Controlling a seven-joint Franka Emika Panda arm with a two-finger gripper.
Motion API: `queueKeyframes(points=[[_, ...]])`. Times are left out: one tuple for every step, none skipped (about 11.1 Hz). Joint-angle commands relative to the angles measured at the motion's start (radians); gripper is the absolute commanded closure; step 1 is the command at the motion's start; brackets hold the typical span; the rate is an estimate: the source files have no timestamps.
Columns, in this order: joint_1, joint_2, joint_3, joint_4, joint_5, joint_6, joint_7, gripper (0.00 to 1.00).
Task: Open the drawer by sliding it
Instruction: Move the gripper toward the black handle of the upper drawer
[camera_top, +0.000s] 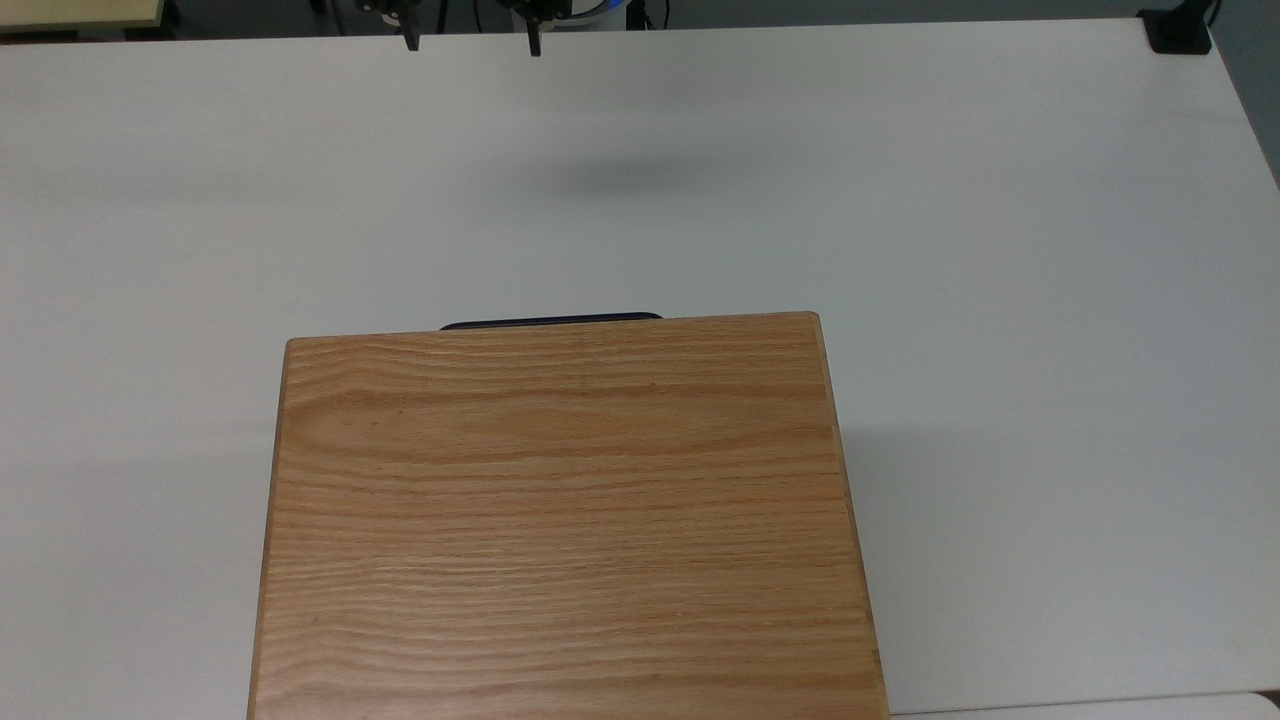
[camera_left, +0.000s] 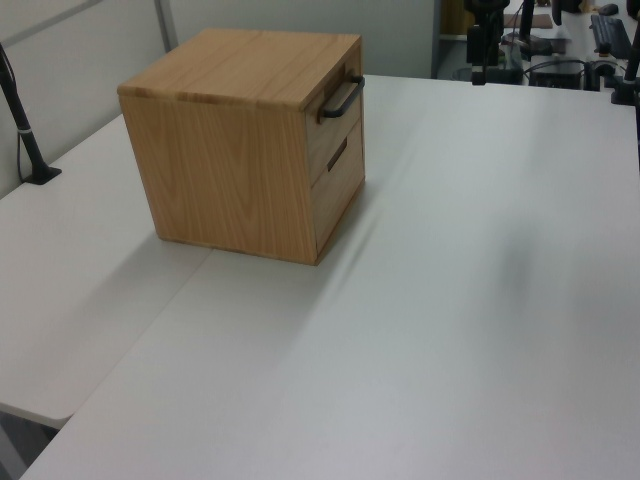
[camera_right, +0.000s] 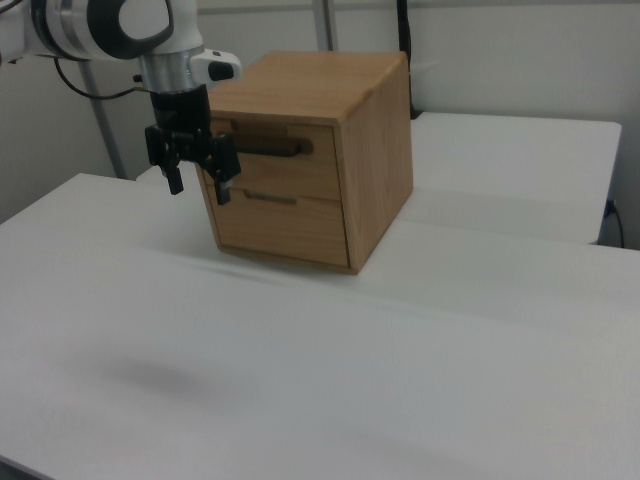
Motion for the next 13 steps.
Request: queueKeyframes(points=[[-0.012,-0.005,-0.003,-0.007,-0.005,0.041,-0.012,0.0],[-0.012,-0.005,-0.003,-0.011,-0.005,0.041,-0.009,0.0],[-0.012,-0.005,-0.003,-0.009,-0.005,0.039,-0.006,0.0],[-0.012,-0.003,-0.003,-0.007,-0.005,0.039,-0.006,0.0],[-0.012,0.0,-0.004,-0.006,-0.005,0.032,-0.007,0.0],[-0.014,0.001,-0.003,-0.006,-0.005,0.032,-0.016,0.0],[-0.026,0.0,-0.001,-0.006,-0.005,0.032,-0.025,0.0],[-0.032,0.001,-0.001,-0.006,-0.005,0.038,-0.057,0.0],[-0.029,0.006,0.003,-0.006,-0.007,0.036,-0.061,0.0],[-0.025,0.008,0.008,-0.009,-0.007,0.035,-0.059,0.0],[-0.022,0.009,0.009,-0.014,-0.007,0.036,-0.056,0.0],[-0.02,0.009,0.011,-0.014,-0.006,0.039,-0.055,0.0],[-0.02,0.009,0.005,-0.012,0.005,0.043,-0.033,0.0]])
